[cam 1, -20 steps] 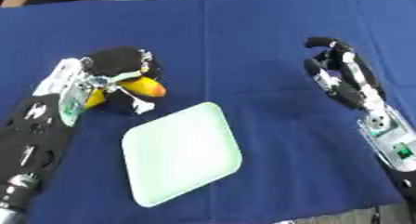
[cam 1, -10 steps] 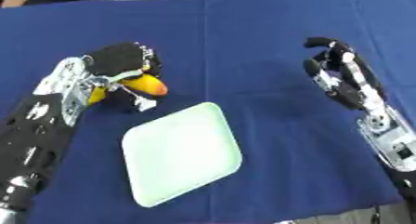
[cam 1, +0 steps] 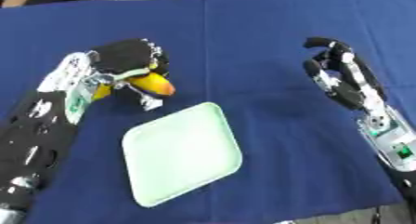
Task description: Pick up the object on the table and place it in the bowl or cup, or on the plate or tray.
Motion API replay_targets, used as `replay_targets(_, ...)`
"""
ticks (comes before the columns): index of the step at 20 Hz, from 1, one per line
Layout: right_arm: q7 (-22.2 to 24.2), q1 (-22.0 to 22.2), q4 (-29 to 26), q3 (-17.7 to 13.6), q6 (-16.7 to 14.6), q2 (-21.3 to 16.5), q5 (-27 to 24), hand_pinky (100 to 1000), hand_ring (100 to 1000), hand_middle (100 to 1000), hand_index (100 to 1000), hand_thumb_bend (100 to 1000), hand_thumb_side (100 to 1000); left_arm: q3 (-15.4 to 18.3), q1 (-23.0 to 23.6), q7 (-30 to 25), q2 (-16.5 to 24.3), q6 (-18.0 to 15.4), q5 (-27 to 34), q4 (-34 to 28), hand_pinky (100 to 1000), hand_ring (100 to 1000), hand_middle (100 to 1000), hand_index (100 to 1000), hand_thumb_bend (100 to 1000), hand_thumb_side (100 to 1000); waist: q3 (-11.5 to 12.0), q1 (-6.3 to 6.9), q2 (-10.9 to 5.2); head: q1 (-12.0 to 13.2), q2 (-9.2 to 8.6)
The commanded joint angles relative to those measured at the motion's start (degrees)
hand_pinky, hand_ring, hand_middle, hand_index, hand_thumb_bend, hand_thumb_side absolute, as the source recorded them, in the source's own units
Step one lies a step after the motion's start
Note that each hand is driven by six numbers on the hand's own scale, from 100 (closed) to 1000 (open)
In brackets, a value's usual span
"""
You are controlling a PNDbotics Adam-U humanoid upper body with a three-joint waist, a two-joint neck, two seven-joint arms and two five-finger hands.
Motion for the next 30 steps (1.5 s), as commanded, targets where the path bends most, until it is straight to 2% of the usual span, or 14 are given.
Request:
replay_targets(1,0.22,-0.62,-0.50,-0.45,-0.15,-0.66,-0.30,367,569,760,863,511,762,-2.00,-1.18,-3.97,1.10,-0.11,6.33,-6.12,100,100,100,140,100,437,0.09,-0.05,-1.16,-0.30,-0.18)
replay_targets(2,0.22,-0.58,-0.48,-0.46,-0.16,-0.67,-0.31,367,569,760,863,511,761,-2.31,-1.15,-5.24,1.31,-0.11,8.13,-7.40,100,100,100,140,100,462,0.13,-0.03,-1.21,-0.37,-0.15)
replay_targets(7,0.37,-0.47,-0.48,-0.44,-0.30,-0.57,-0.32,368,570,760,863,510,760,-2.93,-1.28,-11.19,1.83,-0.11,15.50,-11.49,100,100,100,141,100,442,0.37,0.03,-1.39,-0.44,-0.09)
replay_targets(13,0.47,-0.56,-0.37,-0.52,-0.39,-0.54,-0.19,370,571,761,864,510,763,-3.36,-1.03,-16.53,1.73,-0.11,20.34,-13.55,100,100,100,142,100,438,0.28,-0.02,-1.39,-0.48,-0.09)
replay_targets(22,0.68,-0.80,-0.29,-0.53,-0.59,-0.42,-0.14,372,573,763,865,510,762,-4.62,-0.21,-22.30,0.07,-0.11,23.30,-13.44,100,100,100,142,100,420,0.16,-0.07,-1.26,-0.43,-0.20)
replay_targets(30,0.83,-1.48,-0.55,-0.50,-0.76,-0.35,-0.12,375,575,764,865,511,766,-5.85,0.59,-24.82,-1.52,-0.11,21.58,-10.60,100,100,100,142,100,398,-0.52,-0.12,-0.85,-0.09,-0.53)
